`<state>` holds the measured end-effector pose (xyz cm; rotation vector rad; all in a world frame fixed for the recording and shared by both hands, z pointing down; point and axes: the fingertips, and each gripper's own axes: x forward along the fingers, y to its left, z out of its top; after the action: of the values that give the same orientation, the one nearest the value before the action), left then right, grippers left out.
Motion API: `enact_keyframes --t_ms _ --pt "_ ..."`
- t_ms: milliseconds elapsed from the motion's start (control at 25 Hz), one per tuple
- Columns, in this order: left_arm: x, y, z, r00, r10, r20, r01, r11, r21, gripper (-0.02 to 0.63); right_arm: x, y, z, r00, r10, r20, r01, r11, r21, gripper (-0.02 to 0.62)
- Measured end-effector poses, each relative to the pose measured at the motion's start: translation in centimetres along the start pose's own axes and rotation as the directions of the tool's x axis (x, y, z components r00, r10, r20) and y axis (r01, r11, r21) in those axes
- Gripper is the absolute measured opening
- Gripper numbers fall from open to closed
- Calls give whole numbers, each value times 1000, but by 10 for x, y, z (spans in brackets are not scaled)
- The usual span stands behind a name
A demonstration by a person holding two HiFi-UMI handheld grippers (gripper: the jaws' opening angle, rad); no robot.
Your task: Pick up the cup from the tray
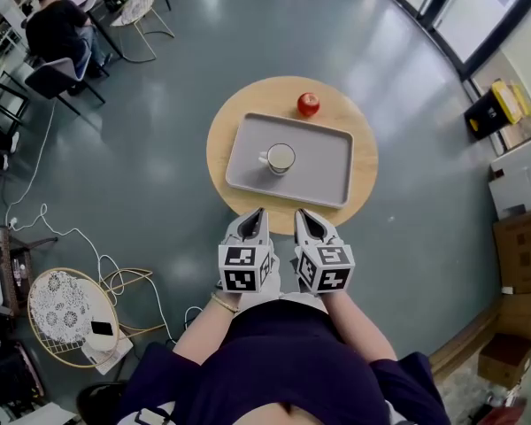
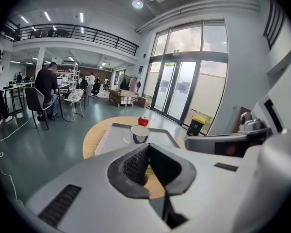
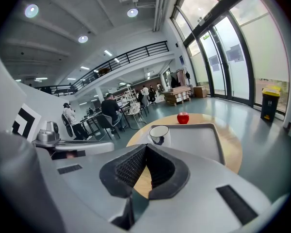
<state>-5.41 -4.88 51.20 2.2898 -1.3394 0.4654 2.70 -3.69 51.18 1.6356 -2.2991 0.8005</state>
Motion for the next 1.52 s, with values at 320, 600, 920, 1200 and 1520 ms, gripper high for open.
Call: enact_keyframes --t_ms 320,600,920,1200,1520 --pt "39 30 24 999 -24 -33 25 999 24 8 51 -10 33 1000 -29 -3 29 1000 0 8" --pt "74 57 38 997 -59 -49 61 997 53 8 91 -18 59 998 -61 8 61 998 14 9" --pt "104 71 45 995 -87 -54 91 993 78 8 115 -35 74 995 -100 9 100 995 24 8" --pt "119 61 19 985 -131 -110 143 984 110 9 112 -57 73 989 -150 -1 150 987 61 9" --pt "141 46 -11 967 -187 -174 205 975 90 139 102 -73 63 986 -164 -37 166 984 71 9"
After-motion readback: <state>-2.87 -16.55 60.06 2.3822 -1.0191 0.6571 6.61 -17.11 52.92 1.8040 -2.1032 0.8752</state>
